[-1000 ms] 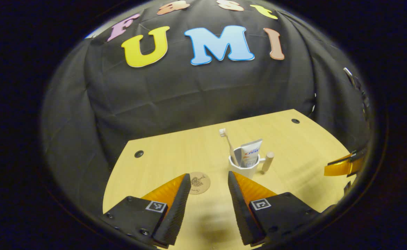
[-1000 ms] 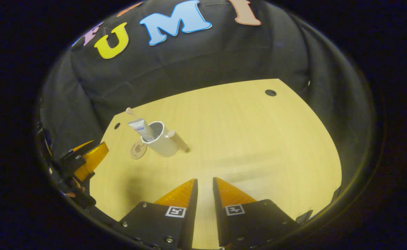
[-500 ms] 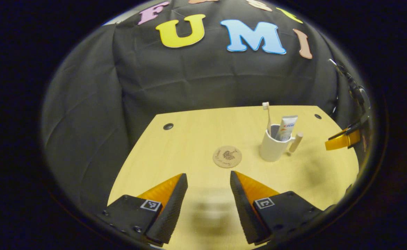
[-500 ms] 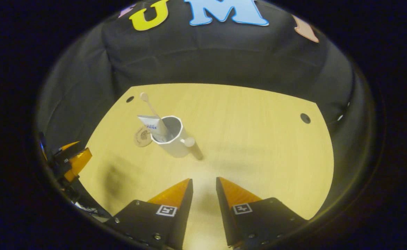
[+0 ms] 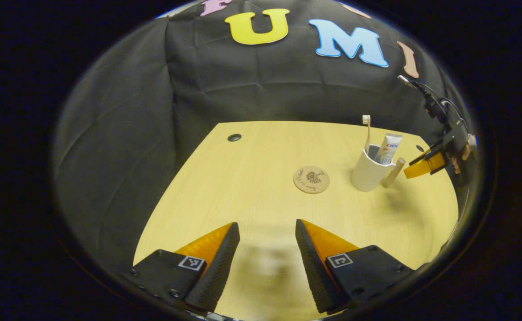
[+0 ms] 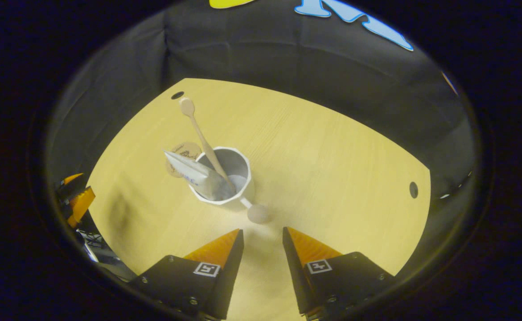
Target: Put the toothbrush and toothpaste on the desktop into the cup, then pick up the cup and place it on the coaster on the desktop.
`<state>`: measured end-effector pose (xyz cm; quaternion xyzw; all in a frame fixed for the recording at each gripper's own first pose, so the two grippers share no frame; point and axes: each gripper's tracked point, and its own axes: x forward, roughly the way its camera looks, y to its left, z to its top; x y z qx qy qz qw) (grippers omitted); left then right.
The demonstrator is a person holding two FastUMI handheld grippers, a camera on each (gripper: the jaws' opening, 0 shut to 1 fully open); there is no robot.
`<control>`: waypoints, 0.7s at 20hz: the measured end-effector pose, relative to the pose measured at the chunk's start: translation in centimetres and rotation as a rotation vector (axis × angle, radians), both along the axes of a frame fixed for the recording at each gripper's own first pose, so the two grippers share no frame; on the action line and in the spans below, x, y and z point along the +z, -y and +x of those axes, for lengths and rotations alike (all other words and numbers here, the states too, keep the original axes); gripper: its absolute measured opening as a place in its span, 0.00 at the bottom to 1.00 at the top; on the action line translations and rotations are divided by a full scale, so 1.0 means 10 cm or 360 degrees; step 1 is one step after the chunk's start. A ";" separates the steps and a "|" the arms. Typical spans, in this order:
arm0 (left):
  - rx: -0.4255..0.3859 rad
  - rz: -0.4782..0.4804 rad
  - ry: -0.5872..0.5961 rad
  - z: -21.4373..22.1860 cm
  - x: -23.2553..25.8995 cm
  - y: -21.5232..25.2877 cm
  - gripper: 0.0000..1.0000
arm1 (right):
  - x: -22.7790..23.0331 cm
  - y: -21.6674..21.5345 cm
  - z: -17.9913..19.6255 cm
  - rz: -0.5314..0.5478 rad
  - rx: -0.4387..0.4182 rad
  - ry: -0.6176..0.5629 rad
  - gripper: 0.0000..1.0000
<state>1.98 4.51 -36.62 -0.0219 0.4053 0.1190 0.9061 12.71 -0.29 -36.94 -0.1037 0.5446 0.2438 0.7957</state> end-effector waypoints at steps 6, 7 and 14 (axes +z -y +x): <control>0.0124 -0.0027 -0.0061 -0.16 -0.09 -0.10 0.84 | -0.19 -0.06 0.16 -0.0156 0.0244 -0.0059 0.54; 0.0146 -0.0029 -0.0071 -0.20 -0.10 -0.14 0.84 | -0.20 -0.09 0.19 -0.0179 0.0289 -0.0065 0.54; 0.0275 -0.0009 -0.0117 -0.36 -0.16 -0.35 0.84 | -0.43 -0.27 0.26 -0.0218 0.0408 -0.0145 0.54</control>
